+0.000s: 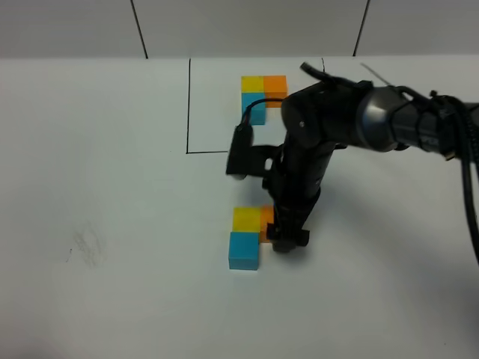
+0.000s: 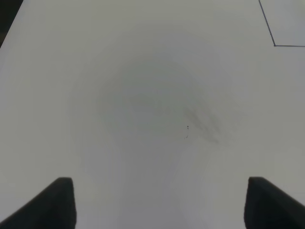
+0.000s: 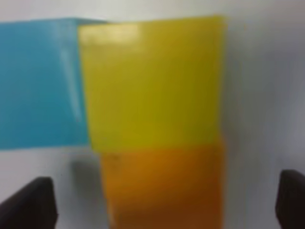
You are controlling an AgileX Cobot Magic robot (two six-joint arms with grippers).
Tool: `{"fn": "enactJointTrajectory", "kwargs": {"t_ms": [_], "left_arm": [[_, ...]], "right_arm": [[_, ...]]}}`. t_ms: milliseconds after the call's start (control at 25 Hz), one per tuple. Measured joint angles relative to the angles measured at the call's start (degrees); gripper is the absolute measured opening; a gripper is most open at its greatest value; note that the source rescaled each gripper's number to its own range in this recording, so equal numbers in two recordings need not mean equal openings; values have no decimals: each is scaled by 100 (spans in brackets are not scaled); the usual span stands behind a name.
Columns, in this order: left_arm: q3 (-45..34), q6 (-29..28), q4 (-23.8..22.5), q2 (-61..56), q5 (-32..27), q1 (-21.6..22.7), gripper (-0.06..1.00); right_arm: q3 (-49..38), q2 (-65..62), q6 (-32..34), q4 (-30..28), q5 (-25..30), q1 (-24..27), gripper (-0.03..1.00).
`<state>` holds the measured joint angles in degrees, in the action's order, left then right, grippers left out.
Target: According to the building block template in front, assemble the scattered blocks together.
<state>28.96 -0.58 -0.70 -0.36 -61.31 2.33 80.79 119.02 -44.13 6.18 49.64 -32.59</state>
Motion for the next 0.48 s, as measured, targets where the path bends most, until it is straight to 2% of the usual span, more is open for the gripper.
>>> {"fn": "enactJointTrajectory", "kwargs": {"t_ms": [80, 240, 480], "left_arm": [[0, 0, 0, 0, 0, 0, 54], [0, 0, 0, 0, 0, 0, 54], [0, 0, 0, 0, 0, 0, 54]], "right_arm": [[0, -225, 393, -16, 1, 511, 99], [0, -630, 1049, -87, 85, 1761, 100], [0, -1085, 2040, -618, 1086, 3467, 98]]}}
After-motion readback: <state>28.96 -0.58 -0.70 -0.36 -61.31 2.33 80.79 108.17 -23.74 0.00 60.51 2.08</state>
